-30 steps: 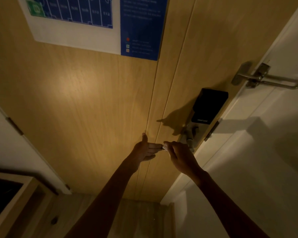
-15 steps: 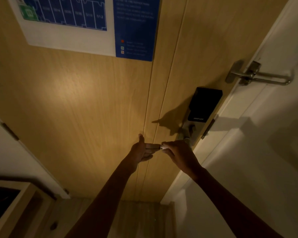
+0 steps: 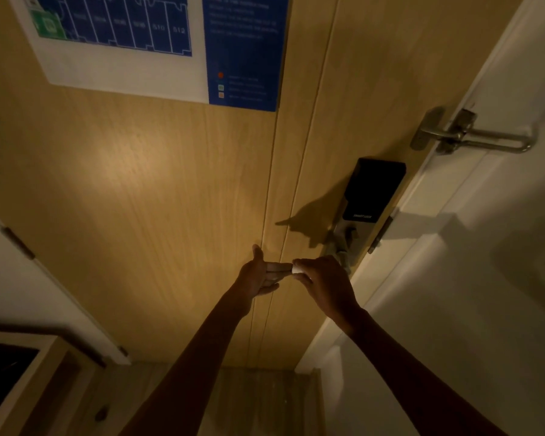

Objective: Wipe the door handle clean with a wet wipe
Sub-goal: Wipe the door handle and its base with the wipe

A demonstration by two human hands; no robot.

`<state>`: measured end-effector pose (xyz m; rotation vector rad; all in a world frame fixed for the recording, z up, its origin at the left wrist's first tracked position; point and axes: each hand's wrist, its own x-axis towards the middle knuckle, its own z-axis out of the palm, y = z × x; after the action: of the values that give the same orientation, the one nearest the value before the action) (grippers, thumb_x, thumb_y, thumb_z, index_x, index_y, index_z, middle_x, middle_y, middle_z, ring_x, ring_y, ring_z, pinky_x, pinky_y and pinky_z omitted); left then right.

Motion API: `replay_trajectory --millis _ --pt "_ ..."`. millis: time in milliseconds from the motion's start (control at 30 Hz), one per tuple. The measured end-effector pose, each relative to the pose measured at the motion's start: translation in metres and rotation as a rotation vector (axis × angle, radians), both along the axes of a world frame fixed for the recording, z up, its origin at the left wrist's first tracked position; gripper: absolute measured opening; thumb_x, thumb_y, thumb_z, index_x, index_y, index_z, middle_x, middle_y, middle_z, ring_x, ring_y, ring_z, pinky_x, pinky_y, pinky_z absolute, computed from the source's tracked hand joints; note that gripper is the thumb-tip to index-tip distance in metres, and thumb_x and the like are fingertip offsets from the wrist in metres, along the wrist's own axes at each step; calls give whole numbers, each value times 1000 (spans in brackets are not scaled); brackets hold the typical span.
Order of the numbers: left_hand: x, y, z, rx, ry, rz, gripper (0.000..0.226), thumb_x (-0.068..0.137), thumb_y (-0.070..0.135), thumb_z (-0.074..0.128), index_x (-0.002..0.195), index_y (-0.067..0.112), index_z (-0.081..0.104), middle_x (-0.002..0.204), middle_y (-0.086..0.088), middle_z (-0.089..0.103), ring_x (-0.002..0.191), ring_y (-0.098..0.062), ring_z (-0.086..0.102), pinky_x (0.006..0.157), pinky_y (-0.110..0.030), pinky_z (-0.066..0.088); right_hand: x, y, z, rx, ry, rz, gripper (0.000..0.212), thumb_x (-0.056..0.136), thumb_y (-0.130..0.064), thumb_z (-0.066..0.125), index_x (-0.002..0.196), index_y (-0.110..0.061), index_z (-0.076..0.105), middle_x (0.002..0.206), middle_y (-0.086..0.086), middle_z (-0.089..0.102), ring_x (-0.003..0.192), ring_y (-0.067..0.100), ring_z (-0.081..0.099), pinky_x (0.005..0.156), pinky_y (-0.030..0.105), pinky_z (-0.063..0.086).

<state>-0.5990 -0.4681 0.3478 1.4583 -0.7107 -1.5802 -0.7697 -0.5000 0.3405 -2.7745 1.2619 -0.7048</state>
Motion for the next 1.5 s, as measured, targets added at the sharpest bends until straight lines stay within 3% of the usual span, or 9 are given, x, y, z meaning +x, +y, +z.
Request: replay_trajectory --millis 133,333,533,800,933,1033,1300,1400,1500 --pt "-6 -2 5 8 -30 -45 88 95 59 2 101 9 75 107 -8 73 109 -18 62 101 -34 46 -11 -8 2 57 15 55 15 94 -29 59 102 -19 68 89 -6 73 85 6 68 80 18 49" --pt "-4 -2 -1 9 -15 -46 88 94 61 4 95 12 77 101 -4 75 104 -14 65 96 -32 49 -10 -18 5 245 -55 59 26 94 -33 59 107 -12 69 99 2 74 93 12 68 79 22 53" --pt "-4 -4 2 2 -39 -33 88 94 61 5 95 10 77 98 -6 76 105 -17 65 97 -35 49 -12 -6 -3 96 -73 71 21 93 -26 62 110 -15 68 97 -2 74 90 7 69 78 15 51" --pt "-4 -4 0 24 -30 -35 90 93 63 4 94 11 77 97 -6 76 103 -16 66 91 -30 51 -12 -18 -1 249 -173 36 38 92 -42 59 113 -12 69 106 0 74 96 8 69 80 13 48" --pt "-4 -3 1 11 -23 -45 91 93 63 2 95 12 77 97 -4 76 101 -12 66 89 -28 51 -19 -18 0 239 -218 -14 30 91 -40 61 99 -15 74 86 -11 74 76 -1 68 71 14 54" --pt "-4 0 0 5 -13 -39 90 94 61 2 98 11 76 99 -5 76 102 -13 66 87 -27 51 -27 -22 0 185 -275 -96 21 91 -34 65 90 -16 74 74 -20 63 62 -10 57 61 5 47" --pt "-6 1 -4 -8 4 -9 87 95 60 4 97 12 77 100 -5 75 103 -15 66 94 -33 51 -18 -1 -14 82 -204 -26 26 93 -32 60 113 -17 68 100 -4 73 97 7 64 86 24 52" --pt "-6 2 -4 -14 5 -15 87 95 59 5 97 11 76 100 -5 75 104 -16 66 96 -34 50 -22 -2 -10 53 -136 20 27 91 -25 64 116 -16 66 101 -2 73 98 10 65 87 22 50" --pt "-6 1 -3 -15 -8 -20 87 95 60 5 98 11 76 100 -5 75 102 -15 66 91 -31 51 -29 -7 -10 185 -189 23 32 93 -34 61 118 -15 65 106 -3 73 99 5 65 87 19 52"
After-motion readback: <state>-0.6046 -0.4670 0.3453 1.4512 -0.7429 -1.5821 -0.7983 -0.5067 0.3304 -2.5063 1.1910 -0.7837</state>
